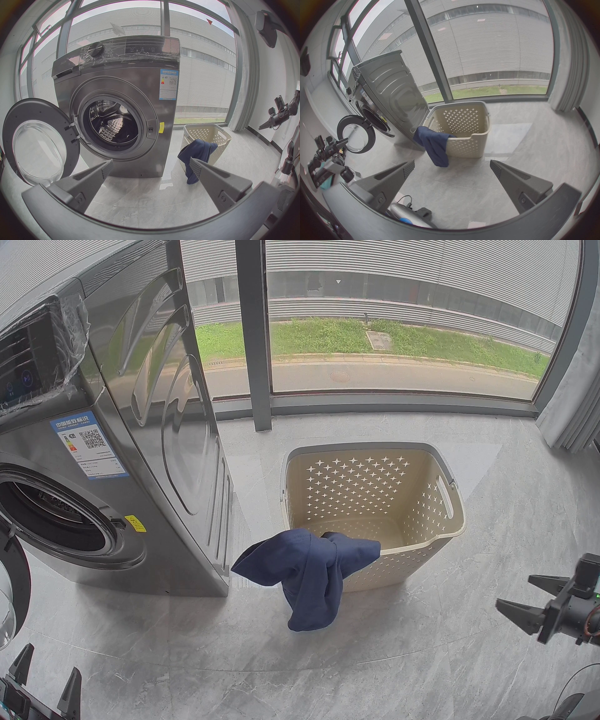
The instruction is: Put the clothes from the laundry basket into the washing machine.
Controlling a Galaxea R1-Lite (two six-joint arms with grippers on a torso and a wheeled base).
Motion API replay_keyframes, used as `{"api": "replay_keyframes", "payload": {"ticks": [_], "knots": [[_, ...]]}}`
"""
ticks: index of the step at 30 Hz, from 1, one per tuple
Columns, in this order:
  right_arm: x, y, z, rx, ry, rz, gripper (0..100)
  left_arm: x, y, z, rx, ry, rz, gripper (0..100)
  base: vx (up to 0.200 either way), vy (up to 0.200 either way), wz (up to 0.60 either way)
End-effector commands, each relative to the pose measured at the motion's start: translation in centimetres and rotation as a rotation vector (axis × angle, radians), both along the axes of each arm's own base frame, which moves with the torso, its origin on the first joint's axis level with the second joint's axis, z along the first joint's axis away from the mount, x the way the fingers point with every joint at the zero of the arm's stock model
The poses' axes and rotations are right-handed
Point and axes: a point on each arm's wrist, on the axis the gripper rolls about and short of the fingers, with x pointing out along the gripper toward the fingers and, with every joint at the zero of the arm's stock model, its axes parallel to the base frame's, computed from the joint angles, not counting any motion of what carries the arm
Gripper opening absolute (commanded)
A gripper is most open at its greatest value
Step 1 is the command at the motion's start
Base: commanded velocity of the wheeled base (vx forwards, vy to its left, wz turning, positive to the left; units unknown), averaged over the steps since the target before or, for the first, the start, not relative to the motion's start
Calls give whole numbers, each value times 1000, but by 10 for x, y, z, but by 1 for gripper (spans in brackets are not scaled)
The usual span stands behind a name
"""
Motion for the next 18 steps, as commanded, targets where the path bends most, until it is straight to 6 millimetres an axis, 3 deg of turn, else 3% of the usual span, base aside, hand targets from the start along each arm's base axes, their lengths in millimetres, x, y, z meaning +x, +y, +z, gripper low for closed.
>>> {"api": "replay_keyframes", "payload": {"ticks": [1,18], "knots": [[62,88,-51,12,198,110,100,1,0,-4,-2,8,1,100,0,0,0],[99,138,-69,-7,157,112,100,1,0,-4,-2,8,1,100,0,0,0]]}}
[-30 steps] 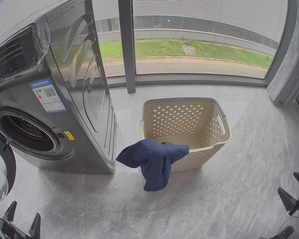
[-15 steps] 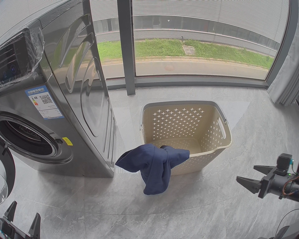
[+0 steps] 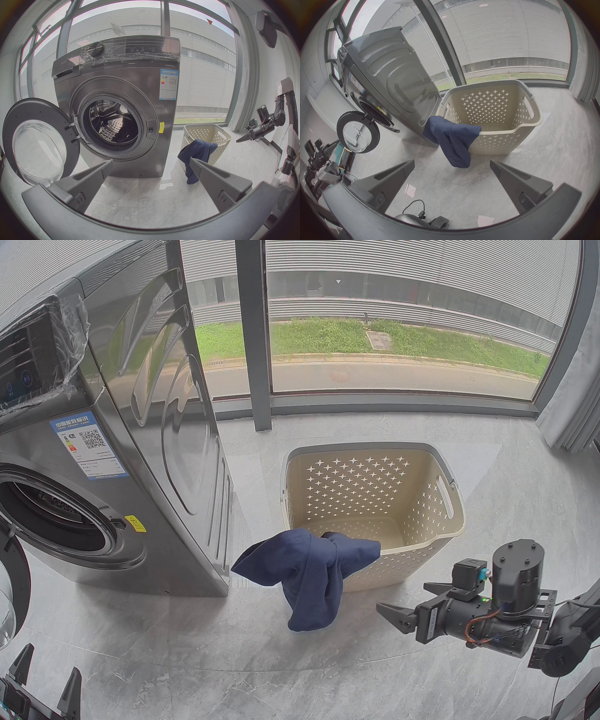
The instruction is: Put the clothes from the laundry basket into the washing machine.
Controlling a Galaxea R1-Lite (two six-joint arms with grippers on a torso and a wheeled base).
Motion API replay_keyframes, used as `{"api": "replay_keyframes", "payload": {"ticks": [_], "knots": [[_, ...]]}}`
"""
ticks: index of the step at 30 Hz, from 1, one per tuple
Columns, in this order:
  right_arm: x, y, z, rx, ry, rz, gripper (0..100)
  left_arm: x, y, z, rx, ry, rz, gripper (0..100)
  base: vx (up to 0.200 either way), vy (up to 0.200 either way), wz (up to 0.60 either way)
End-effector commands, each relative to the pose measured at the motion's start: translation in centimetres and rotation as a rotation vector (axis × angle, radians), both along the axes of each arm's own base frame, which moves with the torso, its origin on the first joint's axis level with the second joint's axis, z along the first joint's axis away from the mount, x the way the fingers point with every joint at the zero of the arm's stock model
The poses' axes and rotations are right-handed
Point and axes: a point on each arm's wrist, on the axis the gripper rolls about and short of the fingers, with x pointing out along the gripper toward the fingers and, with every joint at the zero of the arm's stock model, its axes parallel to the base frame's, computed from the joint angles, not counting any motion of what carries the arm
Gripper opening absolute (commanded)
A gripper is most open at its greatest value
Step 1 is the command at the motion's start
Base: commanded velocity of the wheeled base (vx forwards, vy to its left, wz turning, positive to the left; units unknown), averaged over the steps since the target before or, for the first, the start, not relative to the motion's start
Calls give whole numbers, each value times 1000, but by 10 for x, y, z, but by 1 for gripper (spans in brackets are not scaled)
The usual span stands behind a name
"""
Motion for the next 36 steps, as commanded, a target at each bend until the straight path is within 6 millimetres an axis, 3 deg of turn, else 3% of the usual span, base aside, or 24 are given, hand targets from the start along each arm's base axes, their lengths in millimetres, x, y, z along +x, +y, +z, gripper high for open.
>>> {"api": "replay_keyframes", "payload": {"ticks": [1,8,14,19,26,36], "knots": [[15,22,-19,-35,43,22,100,1,0,-4,0,8,1,100,0,0,0],[34,40,-28,-28,52,21,100,1,0,-4,0,8,1,100,0,0,0],[37,50,-25,5,47,28,100,1,0,-4,0,8,-1,100,0,0,0],[47,60,-43,8,97,14,100,1,0,-4,0,8,1,100,0,0,0],[77,77,-64,23,114,-17,100,1,0,-4,0,8,1,100,0,0,0],[107,90,-78,46,105,-47,100,1,0,-4,0,8,1,100,0,0,0]]}}
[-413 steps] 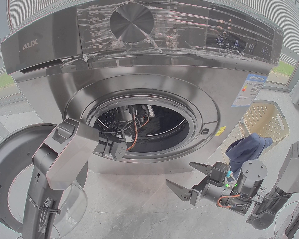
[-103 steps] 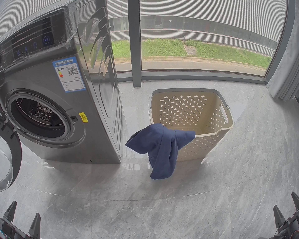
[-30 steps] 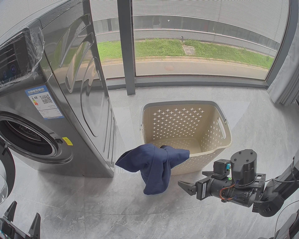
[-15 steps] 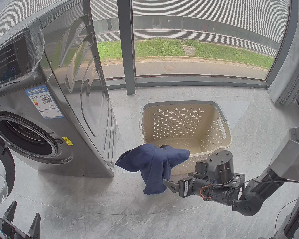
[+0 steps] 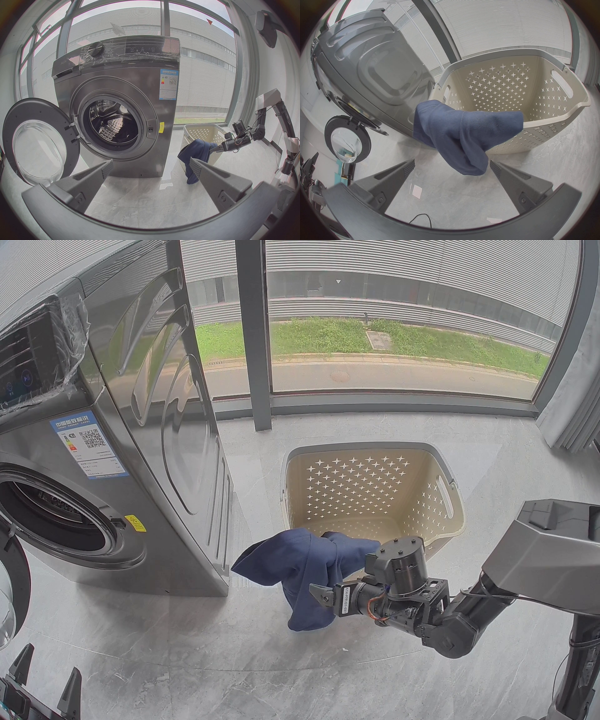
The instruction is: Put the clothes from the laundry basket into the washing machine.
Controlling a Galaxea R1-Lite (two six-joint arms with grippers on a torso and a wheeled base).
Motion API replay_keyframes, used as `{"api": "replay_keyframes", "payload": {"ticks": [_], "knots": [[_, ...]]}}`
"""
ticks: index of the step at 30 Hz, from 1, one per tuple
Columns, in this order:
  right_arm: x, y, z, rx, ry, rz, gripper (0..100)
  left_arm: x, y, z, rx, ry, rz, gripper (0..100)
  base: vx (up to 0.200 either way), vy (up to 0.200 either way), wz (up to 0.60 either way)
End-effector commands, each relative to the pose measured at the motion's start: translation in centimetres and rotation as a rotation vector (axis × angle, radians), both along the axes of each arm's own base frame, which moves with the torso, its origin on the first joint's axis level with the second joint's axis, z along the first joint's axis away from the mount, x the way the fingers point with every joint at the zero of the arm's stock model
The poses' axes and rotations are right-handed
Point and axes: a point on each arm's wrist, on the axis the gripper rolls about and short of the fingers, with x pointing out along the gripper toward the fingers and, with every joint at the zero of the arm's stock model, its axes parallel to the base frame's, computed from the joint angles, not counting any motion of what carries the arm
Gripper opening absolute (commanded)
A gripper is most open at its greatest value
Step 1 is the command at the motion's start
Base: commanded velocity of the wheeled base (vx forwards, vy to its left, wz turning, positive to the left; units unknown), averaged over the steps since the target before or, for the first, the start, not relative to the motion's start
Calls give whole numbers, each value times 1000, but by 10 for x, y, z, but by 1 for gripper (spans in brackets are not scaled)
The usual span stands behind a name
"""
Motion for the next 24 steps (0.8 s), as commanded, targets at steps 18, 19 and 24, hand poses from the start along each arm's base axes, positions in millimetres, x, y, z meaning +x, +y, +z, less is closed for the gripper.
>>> {"api": "replay_keyframes", "payload": {"ticks": [18,19,24], "knots": [[53,34,-29,51,-55,-23,100,1,0,-4,0,8,0,100,0,0,0],[55,33,-28,52,-56,-28,100,1,0,-4,0,8,0,100,0,0,0],[61,30,-25,68,-72,-43,100,1,0,-4,0,8,2,100,0,0,0]]}}
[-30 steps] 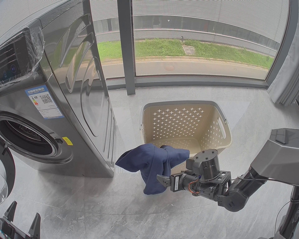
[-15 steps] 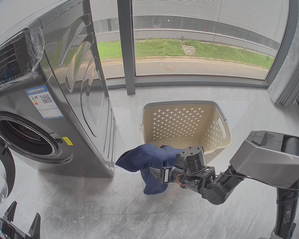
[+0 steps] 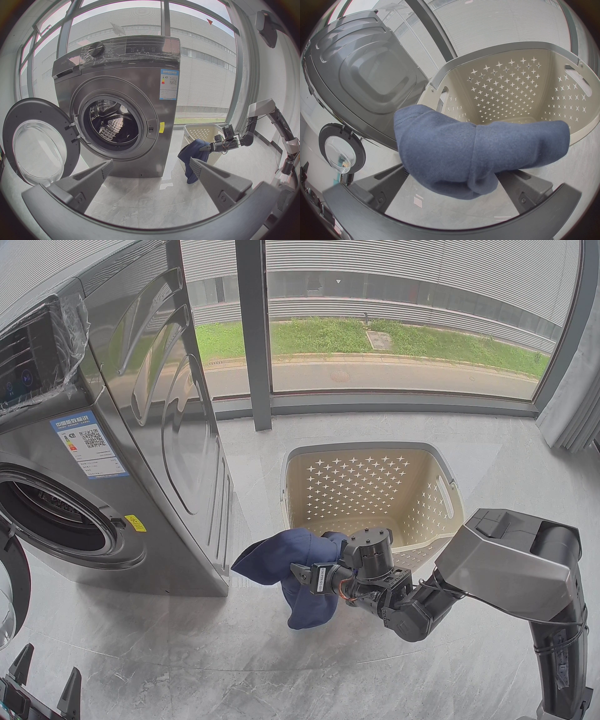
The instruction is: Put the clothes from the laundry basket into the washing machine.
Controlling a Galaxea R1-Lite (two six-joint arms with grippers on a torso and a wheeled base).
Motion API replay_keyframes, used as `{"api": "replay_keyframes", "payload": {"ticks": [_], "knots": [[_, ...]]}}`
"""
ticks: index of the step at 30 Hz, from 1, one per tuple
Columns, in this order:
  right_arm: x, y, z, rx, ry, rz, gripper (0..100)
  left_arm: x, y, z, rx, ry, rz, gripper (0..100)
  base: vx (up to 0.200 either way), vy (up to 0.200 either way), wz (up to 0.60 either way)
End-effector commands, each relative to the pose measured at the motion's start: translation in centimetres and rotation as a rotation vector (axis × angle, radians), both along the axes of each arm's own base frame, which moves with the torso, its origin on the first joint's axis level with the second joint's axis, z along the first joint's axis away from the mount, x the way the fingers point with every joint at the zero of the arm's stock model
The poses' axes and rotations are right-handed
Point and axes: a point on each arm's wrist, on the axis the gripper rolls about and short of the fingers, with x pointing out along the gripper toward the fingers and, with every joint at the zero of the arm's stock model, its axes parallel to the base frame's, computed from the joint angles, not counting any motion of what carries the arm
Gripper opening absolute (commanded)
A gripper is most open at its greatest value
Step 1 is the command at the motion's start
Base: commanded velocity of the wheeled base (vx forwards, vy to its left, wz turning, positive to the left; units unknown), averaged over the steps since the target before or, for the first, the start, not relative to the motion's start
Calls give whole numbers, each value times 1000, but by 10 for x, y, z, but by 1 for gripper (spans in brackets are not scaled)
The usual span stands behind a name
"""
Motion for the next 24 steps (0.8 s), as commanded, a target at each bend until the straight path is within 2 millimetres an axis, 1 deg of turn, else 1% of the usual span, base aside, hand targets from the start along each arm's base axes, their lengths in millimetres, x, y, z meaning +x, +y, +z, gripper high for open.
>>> {"api": "replay_keyframes", "payload": {"ticks": [1,3,4,13,16,17,18,20,21,24], "knots": [[5,-1,-1,7,-6,-11,100,1,0,-4,0,8,1,100,0,0,0],[6,0,2,19,-10,-14,100,1,0,-4,0,8,1,100,0,0,0],[6,0,2,18,-14,-27,0,1,0,-4,-2,8,1,100,0,0,0],[0,0,4,23,-3,-47,0,1,0,-4,-2,8,1,100,0,0,0],[-11,-1,18,36,-20,-36,0,1,0,-4,-2,8,1,100,0,0,0],[-12,-1,19,37,-21,-33,0,1,0,-4,-2,8,1,100,0,0,0],[-23,-3,32,47,-36,-21,0,1,0,-4,-2,8,1,100,0,0,0],[-30,-5,40,51,-46,-12,0,1,0,-4,-2,8,1,100,0,0,0],[-46,-10,54,62,-60,7,0,1,0,-4,-2,8,1,100,0,0,0],[-80,-21,78,81,-96,53,0,1,0,-4,-2,8,1,100,0,0,0]]}}
